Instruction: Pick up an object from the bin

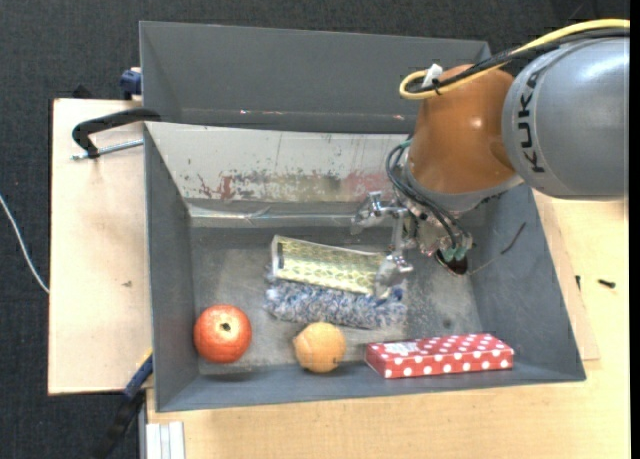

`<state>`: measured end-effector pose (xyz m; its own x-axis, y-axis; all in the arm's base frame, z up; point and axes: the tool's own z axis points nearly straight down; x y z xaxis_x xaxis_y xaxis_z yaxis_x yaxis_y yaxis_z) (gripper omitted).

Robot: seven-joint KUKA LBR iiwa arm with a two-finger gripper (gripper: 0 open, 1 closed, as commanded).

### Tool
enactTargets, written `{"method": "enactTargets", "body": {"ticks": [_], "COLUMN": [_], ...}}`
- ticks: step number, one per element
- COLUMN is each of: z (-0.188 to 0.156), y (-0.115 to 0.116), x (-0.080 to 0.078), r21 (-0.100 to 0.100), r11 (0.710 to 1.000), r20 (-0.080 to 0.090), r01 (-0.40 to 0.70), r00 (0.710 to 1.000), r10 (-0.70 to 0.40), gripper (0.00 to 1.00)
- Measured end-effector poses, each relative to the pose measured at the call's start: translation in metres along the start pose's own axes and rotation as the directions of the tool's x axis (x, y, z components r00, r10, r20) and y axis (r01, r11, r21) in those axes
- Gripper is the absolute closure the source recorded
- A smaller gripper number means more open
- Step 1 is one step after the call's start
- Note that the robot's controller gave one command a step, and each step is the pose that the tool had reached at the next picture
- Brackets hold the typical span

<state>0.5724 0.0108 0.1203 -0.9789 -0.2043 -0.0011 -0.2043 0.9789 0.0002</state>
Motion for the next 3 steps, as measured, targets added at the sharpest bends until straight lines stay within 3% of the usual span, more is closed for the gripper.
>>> {"method": "enactTargets", "body": {"ticks": [1, 2, 3], "z": [-0.002, 0.039, 0.042], "y": [0.023, 0.029, 0.042], "x": [0.006, 0.008, 0.003], "r21": [-0.002, 0.000, 0.008], "r11": [1.000, 0.997, 0.999], "r20": [0.000, 0.003, 0.008], "r01": [0.021, 0.077, 0.044], "r00": [1.000, 0.997, 0.999], "r10": [-0.021, -0.077, -0.044], "gripper": [0.00, 0.00, 1.00]}}
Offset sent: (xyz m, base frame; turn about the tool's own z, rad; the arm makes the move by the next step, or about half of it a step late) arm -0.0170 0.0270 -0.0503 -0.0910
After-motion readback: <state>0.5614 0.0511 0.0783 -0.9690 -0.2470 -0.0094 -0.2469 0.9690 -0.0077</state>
